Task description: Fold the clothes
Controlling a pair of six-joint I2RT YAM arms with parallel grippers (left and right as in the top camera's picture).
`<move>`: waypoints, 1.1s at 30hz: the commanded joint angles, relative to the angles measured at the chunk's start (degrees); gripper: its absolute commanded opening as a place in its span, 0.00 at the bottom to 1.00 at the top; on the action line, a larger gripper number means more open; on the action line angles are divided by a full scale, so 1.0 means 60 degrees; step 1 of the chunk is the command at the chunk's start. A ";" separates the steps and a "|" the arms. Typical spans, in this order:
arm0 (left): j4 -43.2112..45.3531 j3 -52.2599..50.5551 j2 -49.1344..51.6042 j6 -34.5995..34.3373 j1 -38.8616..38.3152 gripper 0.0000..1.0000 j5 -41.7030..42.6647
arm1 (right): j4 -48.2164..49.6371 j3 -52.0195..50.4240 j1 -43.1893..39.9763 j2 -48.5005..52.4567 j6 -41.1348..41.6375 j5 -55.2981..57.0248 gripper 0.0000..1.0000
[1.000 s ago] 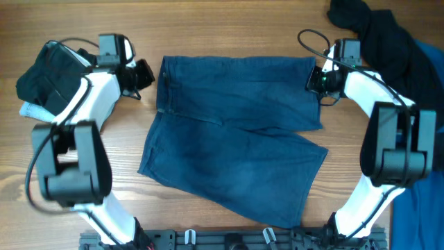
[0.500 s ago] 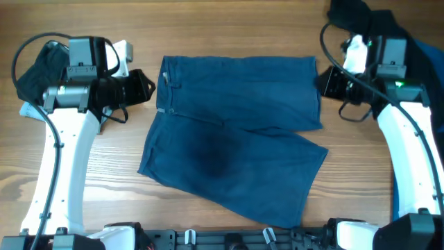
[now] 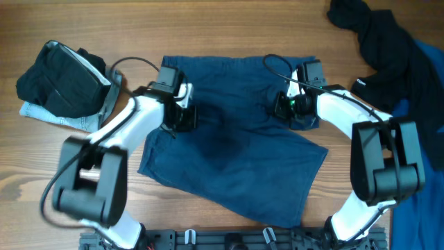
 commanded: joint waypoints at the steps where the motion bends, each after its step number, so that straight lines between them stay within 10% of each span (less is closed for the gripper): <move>1: -0.0197 -0.0106 0.0718 -0.1016 -0.0022 0.04 -0.1155 | 0.0678 -0.0051 -0.0033 0.1410 0.0892 0.0710 0.04; 14: 0.0346 0.0426 0.0583 -0.1016 0.0565 0.04 -0.1475 | 0.0477 0.2302 -0.0390 0.1945 -0.0608 0.0557 0.19; 33: -0.5657 0.0401 -0.4127 -0.3184 0.1359 0.33 -0.1497 | -0.6557 0.2393 -0.1803 -0.5858 -0.2248 0.0634 0.53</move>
